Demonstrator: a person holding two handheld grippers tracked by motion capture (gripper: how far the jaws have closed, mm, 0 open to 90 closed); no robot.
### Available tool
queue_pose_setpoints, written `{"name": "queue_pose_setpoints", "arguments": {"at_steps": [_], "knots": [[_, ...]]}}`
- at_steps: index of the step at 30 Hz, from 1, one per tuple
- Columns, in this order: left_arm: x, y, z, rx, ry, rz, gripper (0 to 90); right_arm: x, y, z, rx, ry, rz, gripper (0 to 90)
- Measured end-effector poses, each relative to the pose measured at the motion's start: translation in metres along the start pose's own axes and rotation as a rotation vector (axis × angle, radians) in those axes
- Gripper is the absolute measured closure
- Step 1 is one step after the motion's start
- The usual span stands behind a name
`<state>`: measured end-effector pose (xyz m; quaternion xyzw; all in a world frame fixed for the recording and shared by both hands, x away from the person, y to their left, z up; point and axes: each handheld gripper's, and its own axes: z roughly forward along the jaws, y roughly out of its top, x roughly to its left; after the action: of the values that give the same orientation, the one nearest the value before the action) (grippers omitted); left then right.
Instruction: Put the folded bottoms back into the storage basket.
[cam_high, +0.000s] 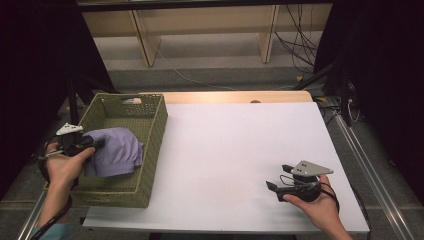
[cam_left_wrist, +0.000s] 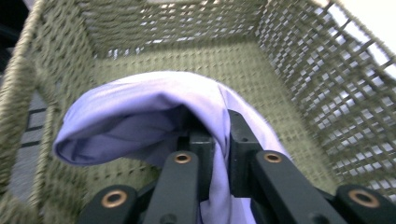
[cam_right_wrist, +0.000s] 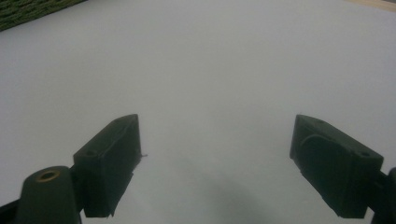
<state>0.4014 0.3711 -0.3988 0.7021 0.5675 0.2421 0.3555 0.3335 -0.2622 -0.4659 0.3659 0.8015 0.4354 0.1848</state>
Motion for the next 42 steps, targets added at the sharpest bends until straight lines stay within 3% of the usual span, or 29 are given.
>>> {"name": "queue_pose_setpoints", "arguments": {"at_steps": [7,11,13,17,18,23,25,28,29,32,36,42], "knots": [[-0.001,0.0,0.003,0.046,0.082,0.006,65.2,0.0,0.0,0.0,-0.001,0.0,0.004,17.4],[-0.002,0.002,0.003,0.08,0.129,-0.027,48.7,0.0,0.0,0.0,-0.003,0.002,0.004,17.4],[-0.003,0.004,0.002,0.094,0.183,-0.056,37.6,0.0,0.0,0.0,0.0,0.002,0.001,17.4],[-0.006,0.009,-0.005,0.097,0.278,-0.031,25.9,0.0,0.0,0.0,0.0,0.0,0.003,17.4],[-0.007,0.01,-0.007,0.095,0.284,-0.024,25.0,0.0,0.0,0.0,-0.002,0.002,0.003,17.4],[-0.016,0.019,-0.017,0.021,0.266,-0.008,25.5,0.0,0.0,0.0,0.003,0.0,0.001,17.4],[-0.021,0.022,-0.017,-0.025,0.207,-0.013,28.7,0.001,0.0,0.0,0.002,0.001,0.001,17.3],[-0.029,0.023,-0.008,-0.04,0.154,0.002,32.4,0.0,0.0,0.001,0.001,0.002,0.003,17.4],[-0.033,0.023,-0.002,-0.02,0.143,0.019,32.6,0.0,0.0,0.001,0.001,0.002,0.002,17.4],[-0.039,0.023,0.018,0.01,0.119,0.027,34.1,0.001,0.0,0.002,0.001,0.003,-0.001,17.4],[-0.048,0.02,0.05,0.086,0.089,0.033,34.7,0.001,0.0,0.002,0.004,0.003,-0.002,17.3],[-0.046,0.011,0.08,0.198,0.14,0.035,32.7,-0.001,-0.001,0.002,0.005,0.001,0.003,17.4]]}}
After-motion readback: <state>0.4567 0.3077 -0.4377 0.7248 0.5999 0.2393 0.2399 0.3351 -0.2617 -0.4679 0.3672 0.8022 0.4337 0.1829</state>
